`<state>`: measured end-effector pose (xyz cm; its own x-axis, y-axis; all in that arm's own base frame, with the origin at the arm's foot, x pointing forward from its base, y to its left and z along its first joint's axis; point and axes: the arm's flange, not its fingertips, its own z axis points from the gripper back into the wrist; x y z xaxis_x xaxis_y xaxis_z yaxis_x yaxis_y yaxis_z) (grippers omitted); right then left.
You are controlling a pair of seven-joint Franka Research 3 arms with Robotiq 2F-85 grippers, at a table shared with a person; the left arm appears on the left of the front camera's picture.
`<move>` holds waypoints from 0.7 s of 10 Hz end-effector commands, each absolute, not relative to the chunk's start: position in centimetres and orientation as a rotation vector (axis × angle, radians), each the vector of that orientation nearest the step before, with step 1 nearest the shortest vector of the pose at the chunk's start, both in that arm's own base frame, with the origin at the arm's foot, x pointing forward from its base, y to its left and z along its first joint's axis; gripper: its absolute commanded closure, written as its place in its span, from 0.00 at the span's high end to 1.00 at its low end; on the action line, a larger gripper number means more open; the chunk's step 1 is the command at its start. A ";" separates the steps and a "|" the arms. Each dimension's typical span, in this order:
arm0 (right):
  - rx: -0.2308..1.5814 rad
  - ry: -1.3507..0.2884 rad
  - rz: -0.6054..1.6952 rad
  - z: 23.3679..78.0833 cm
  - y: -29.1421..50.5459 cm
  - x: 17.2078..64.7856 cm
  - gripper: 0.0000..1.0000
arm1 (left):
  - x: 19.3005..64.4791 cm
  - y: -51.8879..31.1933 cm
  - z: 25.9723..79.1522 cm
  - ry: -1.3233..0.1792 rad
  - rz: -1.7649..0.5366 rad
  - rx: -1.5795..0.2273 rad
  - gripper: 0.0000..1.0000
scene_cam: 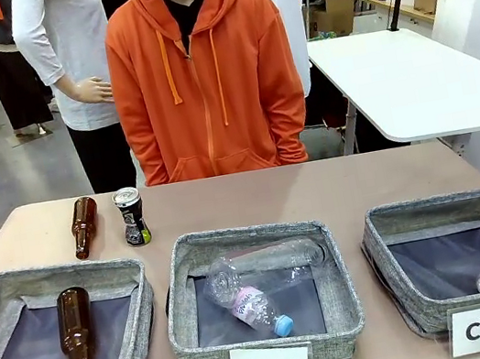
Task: Sort the can waste into the basket.
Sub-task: Pick up the can waste from the table and place it in the right Fabric basket.
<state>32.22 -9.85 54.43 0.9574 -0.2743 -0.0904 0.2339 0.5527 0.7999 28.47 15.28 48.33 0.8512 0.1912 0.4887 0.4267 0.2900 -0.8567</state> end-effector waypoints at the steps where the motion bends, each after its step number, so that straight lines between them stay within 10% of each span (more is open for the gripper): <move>1: 0.927 -0.044 -0.282 54.6 -10.5 32.2 1.00 | 28.4 15.3 48.6 -0.578 -0.168 -1.307 1.00; 7: 0.927 -0.044 -0.282 54.6 -10.5 32.2 1.00 | 38.8 6.8 49.9 -0.437 -0.426 -0.979 1.00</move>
<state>32.23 -9.90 54.42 0.9571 -0.2751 -0.0907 0.2346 0.5526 0.7997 37.04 6.15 50.53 0.8558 -0.0748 0.5119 0.4831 0.4693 -0.7392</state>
